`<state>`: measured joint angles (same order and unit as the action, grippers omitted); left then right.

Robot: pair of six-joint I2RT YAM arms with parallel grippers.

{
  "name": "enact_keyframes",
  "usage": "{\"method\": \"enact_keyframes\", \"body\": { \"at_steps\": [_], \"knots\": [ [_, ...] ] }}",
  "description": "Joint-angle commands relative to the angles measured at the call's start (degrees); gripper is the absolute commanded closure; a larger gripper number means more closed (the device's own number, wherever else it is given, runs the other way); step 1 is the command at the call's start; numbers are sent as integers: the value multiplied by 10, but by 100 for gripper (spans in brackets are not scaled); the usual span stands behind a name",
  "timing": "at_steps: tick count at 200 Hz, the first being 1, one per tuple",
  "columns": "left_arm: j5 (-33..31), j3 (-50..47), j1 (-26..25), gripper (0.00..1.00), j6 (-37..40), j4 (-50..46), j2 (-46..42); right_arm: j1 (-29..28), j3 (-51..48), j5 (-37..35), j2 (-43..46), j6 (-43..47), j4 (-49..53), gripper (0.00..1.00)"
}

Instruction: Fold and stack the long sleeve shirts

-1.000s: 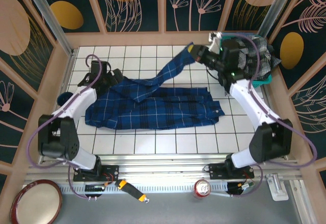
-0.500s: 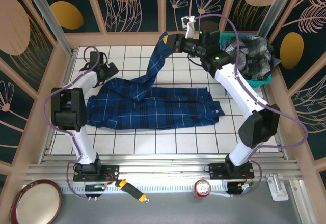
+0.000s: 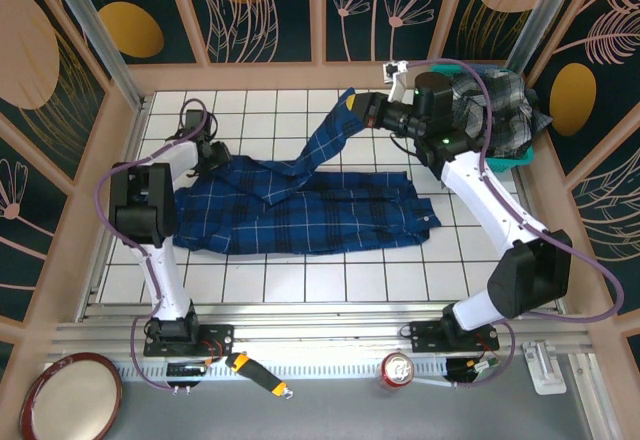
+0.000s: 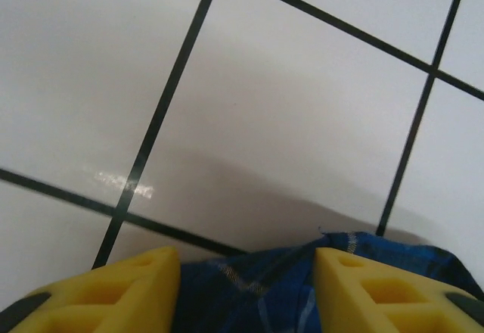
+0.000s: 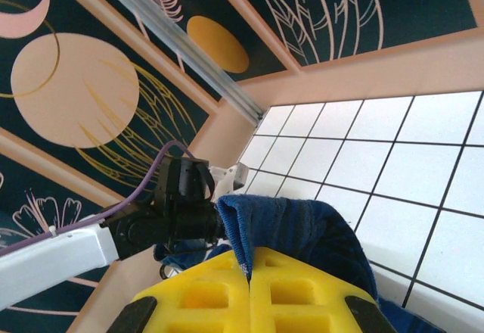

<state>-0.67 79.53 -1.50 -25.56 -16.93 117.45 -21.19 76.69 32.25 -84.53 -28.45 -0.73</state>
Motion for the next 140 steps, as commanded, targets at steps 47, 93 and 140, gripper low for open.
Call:
{"method": "enact_keyframes", "body": {
  "at_steps": [47,93,140],
  "knots": [
    [-50,13,0,100,59,-27,-60,48,20,-3,-19,4,-2,100],
    [-62,-181,3,100,-18,69,-251,108,-66,-74,6,8,35,100],
    [-150,-356,4,100,-94,135,-366,174,-216,-89,24,0,-2,100]
  ]
}}
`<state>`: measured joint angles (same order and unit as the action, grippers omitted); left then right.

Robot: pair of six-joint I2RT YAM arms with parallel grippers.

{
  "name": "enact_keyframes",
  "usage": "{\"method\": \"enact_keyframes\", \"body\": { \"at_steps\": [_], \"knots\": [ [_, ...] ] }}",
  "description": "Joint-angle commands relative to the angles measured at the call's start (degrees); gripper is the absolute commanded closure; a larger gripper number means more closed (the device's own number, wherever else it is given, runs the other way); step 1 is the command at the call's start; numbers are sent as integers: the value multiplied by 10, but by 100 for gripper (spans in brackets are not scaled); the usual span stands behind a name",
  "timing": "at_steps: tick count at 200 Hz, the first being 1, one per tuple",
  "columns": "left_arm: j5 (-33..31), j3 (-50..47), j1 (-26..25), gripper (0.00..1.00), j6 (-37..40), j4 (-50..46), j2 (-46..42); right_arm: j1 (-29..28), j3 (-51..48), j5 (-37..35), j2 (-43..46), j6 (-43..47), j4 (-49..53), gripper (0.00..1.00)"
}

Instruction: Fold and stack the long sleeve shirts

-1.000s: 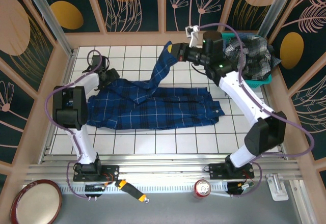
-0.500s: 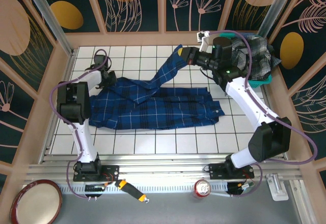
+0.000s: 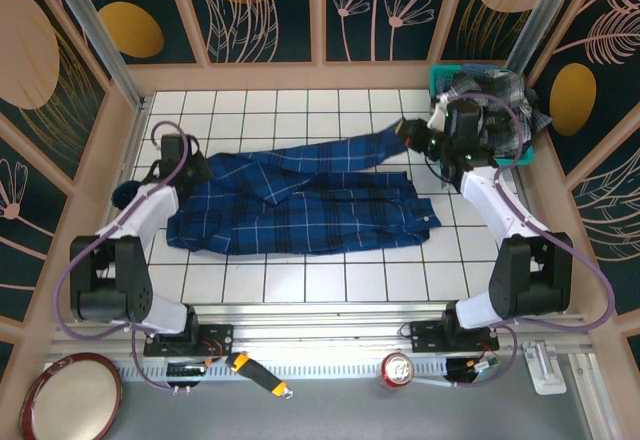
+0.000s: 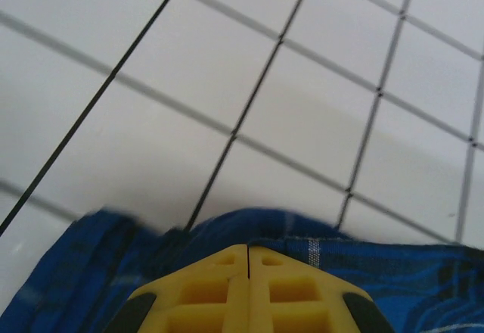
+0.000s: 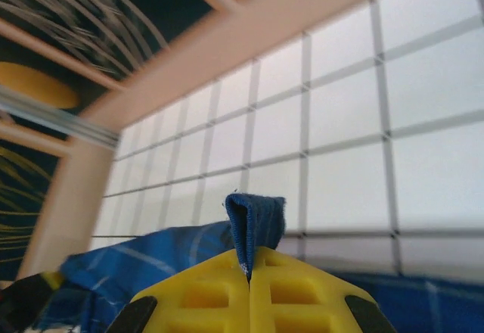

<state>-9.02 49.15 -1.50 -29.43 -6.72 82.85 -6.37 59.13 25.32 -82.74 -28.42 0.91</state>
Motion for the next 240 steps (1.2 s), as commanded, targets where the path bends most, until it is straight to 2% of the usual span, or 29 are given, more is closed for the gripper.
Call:
{"method": "enact_keyframes", "body": {
  "at_steps": [1,24,50,75,98,129,142,172,197,240],
  "knots": [
    [-69,-53,4,100,-57,33,-21,26,-41,-19,5,0,-19,100],
    [-81,-55,9,100,-75,32,-31,39,-14,-10,-32,3,-27,100],
    [-96,-35,10,100,-93,24,-45,37,83,18,-89,-5,-40,100],
    [-103,-34,11,100,-105,26,-73,38,210,16,-149,-11,-20,100],
    [-96,-54,11,100,-119,38,-89,35,246,27,-175,-35,-49,100],
    [-92,-106,11,100,-137,67,-97,21,161,28,-171,-21,-85,100],
    [-84,-133,11,100,-145,85,-100,28,103,32,-168,-21,-105,100],
    [-109,-180,11,100,-169,84,-123,55,13,63,-162,-13,-112,100],
    [-169,-202,11,100,-208,48,-155,73,-39,70,-148,3,-94,100],
    [-164,-237,11,100,-227,60,-175,78,-92,74,-147,23,-78,99]
  ]
}}
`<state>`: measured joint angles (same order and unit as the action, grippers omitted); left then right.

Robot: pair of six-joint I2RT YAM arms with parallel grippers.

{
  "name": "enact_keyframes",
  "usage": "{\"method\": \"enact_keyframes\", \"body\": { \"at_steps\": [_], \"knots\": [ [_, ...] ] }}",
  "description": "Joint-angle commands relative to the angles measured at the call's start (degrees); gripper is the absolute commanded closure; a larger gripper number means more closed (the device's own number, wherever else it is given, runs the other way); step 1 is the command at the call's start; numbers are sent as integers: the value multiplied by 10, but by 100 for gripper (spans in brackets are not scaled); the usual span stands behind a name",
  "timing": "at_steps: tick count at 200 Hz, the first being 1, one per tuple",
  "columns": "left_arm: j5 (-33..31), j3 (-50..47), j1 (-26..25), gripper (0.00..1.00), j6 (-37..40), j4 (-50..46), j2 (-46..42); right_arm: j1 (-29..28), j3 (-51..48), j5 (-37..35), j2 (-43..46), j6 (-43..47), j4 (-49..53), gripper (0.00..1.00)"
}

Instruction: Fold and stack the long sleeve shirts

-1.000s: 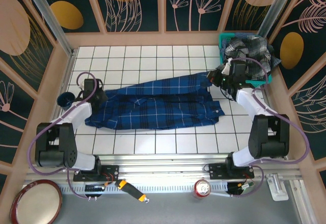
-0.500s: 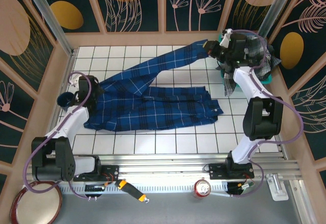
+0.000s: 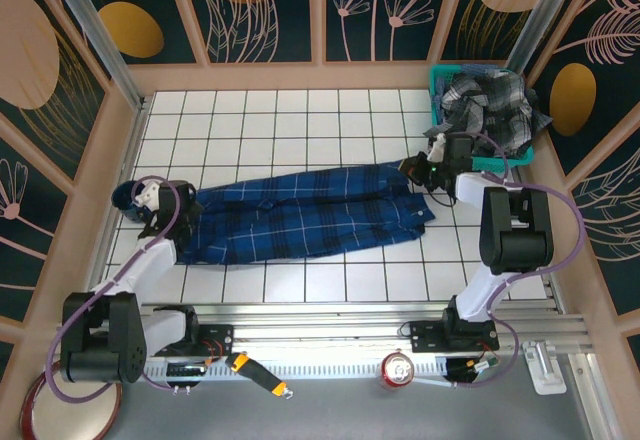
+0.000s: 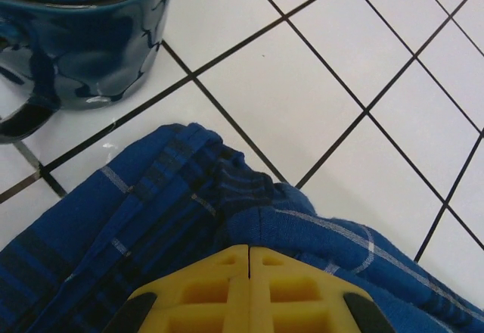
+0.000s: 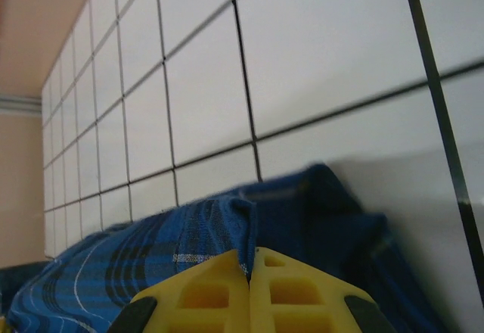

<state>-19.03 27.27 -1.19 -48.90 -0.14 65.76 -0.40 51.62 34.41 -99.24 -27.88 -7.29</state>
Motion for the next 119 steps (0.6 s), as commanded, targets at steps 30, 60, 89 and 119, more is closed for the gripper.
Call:
{"method": "enact_keyframes", "body": {
  "at_steps": [30,60,89,119],
  "knots": [
    [-56,-31,8,100,-34,-4,-5,22,-26,-38,13,31,22,99],
    [-66,-38,8,58,-35,-15,-26,24,-25,-38,20,44,44,93],
    [-85,-36,8,45,-30,-27,-67,18,-17,-40,37,57,69,82],
    [-77,-10,8,35,10,-21,-87,6,6,-65,78,66,101,62]
  ]
}}
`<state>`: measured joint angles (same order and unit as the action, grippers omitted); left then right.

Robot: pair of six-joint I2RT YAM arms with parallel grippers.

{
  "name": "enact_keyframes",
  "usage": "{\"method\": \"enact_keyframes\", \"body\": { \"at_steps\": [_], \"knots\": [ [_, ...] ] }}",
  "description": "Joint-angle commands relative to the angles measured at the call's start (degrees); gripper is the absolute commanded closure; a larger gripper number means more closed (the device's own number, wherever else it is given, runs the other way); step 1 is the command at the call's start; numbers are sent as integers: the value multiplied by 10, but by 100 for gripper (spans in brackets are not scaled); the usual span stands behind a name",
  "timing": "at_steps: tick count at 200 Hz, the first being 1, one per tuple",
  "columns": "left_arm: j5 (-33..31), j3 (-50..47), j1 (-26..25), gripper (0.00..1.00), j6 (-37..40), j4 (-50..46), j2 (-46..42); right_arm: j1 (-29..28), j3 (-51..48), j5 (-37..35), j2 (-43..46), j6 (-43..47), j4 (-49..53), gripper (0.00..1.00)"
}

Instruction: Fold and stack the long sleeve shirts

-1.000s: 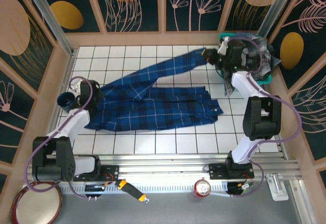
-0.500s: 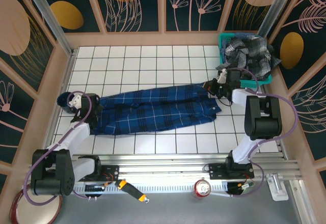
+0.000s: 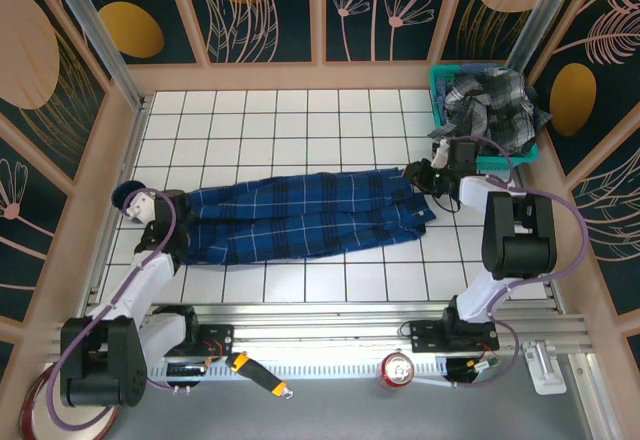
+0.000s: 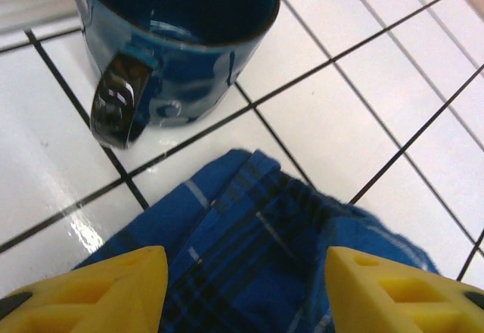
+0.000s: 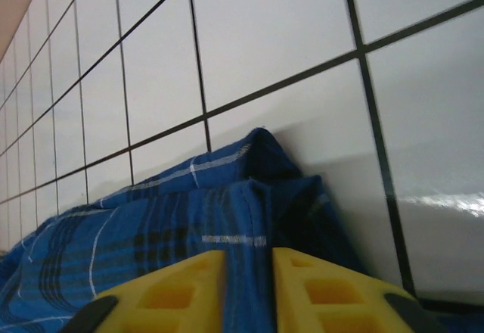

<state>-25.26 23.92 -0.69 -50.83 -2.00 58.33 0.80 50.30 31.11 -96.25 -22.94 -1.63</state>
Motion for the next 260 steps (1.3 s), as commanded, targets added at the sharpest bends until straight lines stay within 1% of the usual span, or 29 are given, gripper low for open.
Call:
{"method": "enact_keyframes", "body": {
  "at_steps": [1,7,23,31,42,55,62,78,98,107,122,148,168,185,203,218,241,252,260],
  "knots": [
    [-13,24,3,35,30,-2,-13,-7,20,-34,50,16,46,61],
    [-5,37,2,34,40,-4,-7,-13,29,-42,58,20,57,57],
    [39,75,2,35,70,-2,21,-42,56,-81,78,30,92,56],
    [79,95,3,36,89,4,41,-64,69,-109,90,34,102,55],
    [143,125,2,40,104,15,72,-106,82,-141,99,37,100,53],
    [212,147,-6,44,108,38,105,-156,97,-144,90,37,85,52],
    [227,157,-16,45,110,45,120,-179,104,-144,79,32,71,52],
    [218,172,-56,45,118,50,149,-236,109,-151,40,19,35,52],
    [230,151,-70,47,102,58,176,-261,112,-152,-10,3,20,52],
    [220,128,-70,47,88,61,180,-261,103,-153,-26,-3,11,51],
    [197,83,-70,43,72,70,181,-257,75,-184,-37,-8,-2,52],
    [169,42,-70,42,53,79,203,-232,27,-177,-53,-16,-22,52],
    [153,44,-71,44,38,72,239,-212,-4,-188,-53,-15,-27,52],
    [137,53,-70,43,29,63,260,-187,-29,-194,-49,-13,-29,52],
    [116,75,-68,42,31,39,270,-165,-44,-190,-40,-5,-28,52],
    [104,96,-68,41,38,16,269,-157,-46,-195,-24,2,-18,52],
    [102,129,-69,38,51,-13,239,-176,-23,-217,10,11,18,52],
    [104,147,-69,32,62,-29,219,-206,-5,-241,28,13,33,51],
    [111,158,-68,30,69,-34,203,-227,8,-252,34,14,35,50]
  ]
}}
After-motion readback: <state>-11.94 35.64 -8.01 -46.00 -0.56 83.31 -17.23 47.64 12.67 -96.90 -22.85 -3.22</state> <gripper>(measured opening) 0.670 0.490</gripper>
